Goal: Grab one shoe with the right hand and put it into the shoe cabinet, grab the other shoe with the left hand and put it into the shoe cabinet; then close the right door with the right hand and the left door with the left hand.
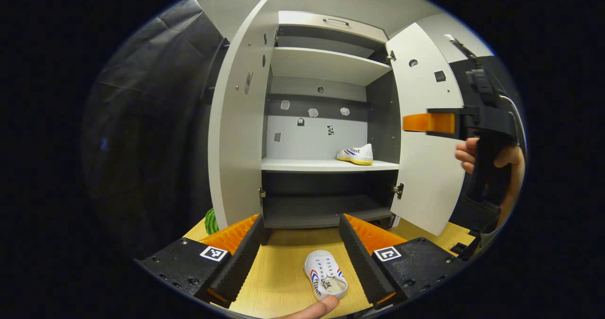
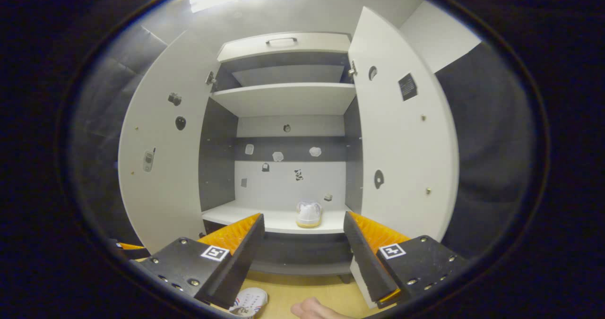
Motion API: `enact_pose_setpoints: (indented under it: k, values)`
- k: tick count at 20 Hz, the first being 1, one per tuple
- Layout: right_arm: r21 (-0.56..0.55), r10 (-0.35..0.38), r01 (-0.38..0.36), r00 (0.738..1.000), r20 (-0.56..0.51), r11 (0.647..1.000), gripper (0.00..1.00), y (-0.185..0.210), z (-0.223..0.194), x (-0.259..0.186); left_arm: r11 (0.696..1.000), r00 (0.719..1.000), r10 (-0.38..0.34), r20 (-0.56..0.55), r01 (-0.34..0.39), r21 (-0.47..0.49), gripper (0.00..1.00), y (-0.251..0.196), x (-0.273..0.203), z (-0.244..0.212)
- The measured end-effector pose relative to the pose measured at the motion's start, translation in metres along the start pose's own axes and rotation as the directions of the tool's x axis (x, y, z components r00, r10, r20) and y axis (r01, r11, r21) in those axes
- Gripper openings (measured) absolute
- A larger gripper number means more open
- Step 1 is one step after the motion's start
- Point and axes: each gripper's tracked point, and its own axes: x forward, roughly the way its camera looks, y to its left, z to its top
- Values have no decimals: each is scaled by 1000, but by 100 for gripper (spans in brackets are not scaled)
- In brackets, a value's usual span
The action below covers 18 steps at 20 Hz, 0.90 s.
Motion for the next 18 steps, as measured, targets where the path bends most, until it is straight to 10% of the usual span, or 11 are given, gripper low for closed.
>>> enact_pose_setpoints:
  k: [8, 18]
  values:
    - [48, -29, 30, 999, -23, 998, 99, -24, -30, -80, 999, 989, -41, -140, 37, -33, 97, -12, 8, -73]
    - [62, -56, 61, 995, -86, 996, 99, -40, -77, -93, 998, 908, -57, -416, 47, -33, 96, -18, 59, -226]
